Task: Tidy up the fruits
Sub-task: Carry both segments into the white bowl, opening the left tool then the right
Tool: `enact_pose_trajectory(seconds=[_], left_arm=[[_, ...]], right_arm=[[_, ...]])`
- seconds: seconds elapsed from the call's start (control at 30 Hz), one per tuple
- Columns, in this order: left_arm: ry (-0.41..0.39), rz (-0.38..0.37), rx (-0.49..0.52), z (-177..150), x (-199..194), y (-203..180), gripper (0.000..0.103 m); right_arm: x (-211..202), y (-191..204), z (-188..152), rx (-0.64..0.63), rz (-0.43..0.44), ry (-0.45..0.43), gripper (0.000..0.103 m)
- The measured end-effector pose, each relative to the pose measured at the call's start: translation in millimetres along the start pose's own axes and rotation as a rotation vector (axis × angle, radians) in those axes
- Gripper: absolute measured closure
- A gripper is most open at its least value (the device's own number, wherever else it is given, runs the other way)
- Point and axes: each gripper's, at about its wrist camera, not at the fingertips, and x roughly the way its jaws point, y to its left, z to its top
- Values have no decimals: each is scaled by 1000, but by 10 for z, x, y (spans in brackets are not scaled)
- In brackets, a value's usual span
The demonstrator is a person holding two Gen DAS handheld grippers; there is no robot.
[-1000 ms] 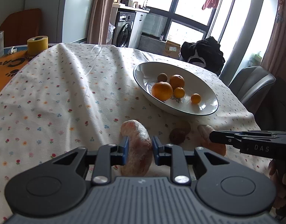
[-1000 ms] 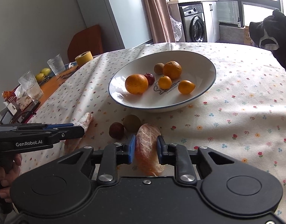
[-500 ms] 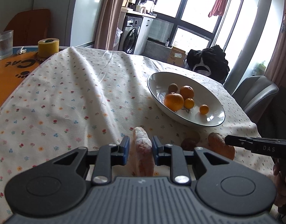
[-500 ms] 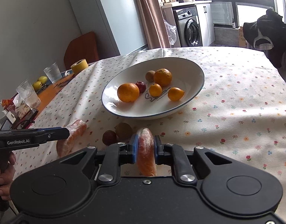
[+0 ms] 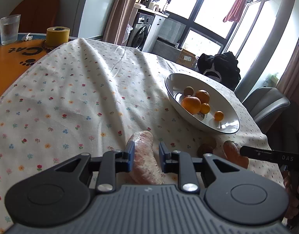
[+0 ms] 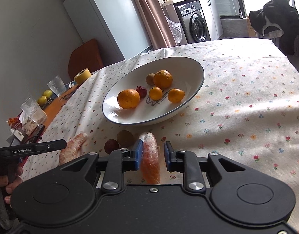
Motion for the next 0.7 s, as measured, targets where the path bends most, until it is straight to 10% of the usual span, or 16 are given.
enact_pose_trajectory(seconds=[0.7], left_arm=[[45, 104, 105, -88, 231, -191, 65]], right_arm=[[202, 369, -147, -122, -45, 61, 57]])
